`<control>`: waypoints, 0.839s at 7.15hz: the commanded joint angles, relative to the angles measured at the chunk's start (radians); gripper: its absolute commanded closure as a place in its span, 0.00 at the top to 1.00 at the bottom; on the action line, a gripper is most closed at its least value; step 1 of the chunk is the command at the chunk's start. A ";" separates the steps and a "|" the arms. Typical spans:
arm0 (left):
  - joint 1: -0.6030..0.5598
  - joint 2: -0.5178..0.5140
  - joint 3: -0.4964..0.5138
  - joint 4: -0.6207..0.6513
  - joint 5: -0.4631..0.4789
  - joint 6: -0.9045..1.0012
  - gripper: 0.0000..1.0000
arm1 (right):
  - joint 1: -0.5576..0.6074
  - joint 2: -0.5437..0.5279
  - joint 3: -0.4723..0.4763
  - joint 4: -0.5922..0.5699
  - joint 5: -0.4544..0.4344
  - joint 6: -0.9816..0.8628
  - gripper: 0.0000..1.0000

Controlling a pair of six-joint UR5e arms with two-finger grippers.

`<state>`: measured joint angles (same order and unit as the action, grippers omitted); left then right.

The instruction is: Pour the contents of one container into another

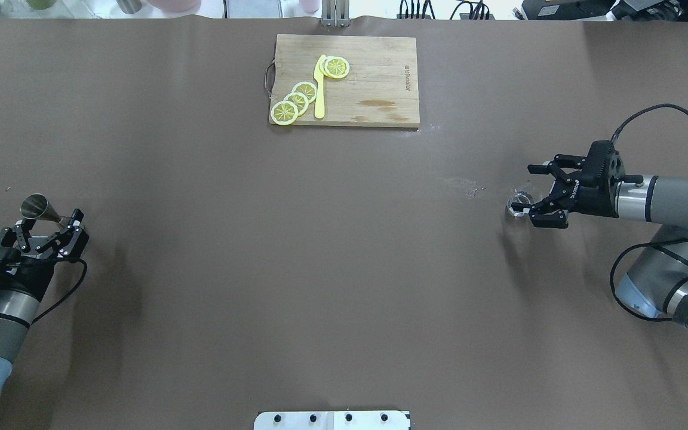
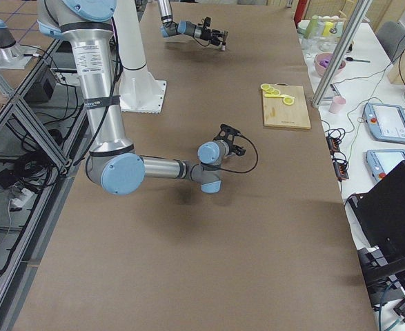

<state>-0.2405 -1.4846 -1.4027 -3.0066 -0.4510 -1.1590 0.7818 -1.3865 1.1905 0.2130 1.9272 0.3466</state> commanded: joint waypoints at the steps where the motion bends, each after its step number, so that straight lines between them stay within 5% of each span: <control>1: 0.003 0.000 0.008 -0.002 0.000 -0.004 0.85 | -0.009 0.000 -0.006 0.015 -0.048 0.029 0.98; 5: 0.003 -0.003 0.008 -0.003 0.000 -0.005 0.87 | -0.061 0.001 0.011 0.017 -0.106 0.063 0.96; 6: 0.003 -0.002 0.008 -0.005 0.000 -0.005 0.75 | -0.058 -0.003 0.021 0.017 -0.102 0.074 0.94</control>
<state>-0.2378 -1.4874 -1.3944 -3.0100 -0.4510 -1.1642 0.7261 -1.3862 1.2016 0.2300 1.8264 0.4106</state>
